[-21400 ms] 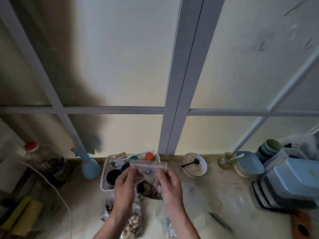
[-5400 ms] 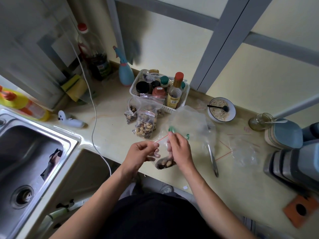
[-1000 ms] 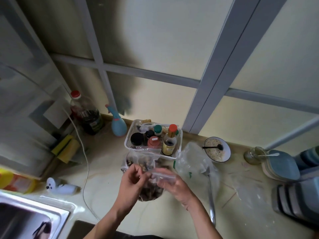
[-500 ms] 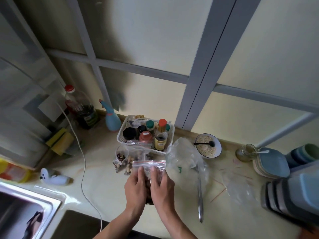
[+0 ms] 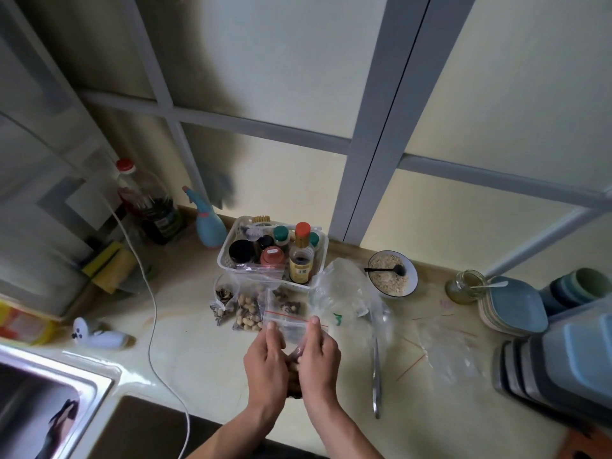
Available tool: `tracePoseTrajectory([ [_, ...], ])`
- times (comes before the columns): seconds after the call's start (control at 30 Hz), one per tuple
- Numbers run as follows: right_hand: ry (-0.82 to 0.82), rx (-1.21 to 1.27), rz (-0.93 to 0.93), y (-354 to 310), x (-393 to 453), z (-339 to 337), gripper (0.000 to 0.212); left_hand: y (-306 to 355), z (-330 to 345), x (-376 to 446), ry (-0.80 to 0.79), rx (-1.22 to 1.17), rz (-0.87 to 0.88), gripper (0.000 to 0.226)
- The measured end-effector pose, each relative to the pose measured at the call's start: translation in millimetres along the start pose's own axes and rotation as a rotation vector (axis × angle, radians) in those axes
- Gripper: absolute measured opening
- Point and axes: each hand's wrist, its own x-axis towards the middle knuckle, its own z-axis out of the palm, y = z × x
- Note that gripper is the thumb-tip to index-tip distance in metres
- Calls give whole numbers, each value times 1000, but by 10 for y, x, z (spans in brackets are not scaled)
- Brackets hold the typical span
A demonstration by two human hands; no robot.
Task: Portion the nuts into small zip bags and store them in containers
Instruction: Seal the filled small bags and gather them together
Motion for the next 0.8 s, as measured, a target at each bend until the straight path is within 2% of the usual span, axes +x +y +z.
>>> tracePoseTrajectory([
  [0.17,3,0,3,15,22,-23,65,138,-1,-93,-46,-135,-114,47],
  [0.3,-11,-52,-23,57,37,-41,69,164,-47,-78,-145,-180,-279,38],
  [0.4,-43,-63,-53,72,47,-91,65,57,-102,4,-207,-71,-219,55],
  [0.53,-70,-147,-88,115,48,-95,61,26,-136,14,-171,-91,-100,49],
  [0.8,-160,-50,-2,84,-39,-51,49,219,-180,-48,-186,-273,-237,46],
])
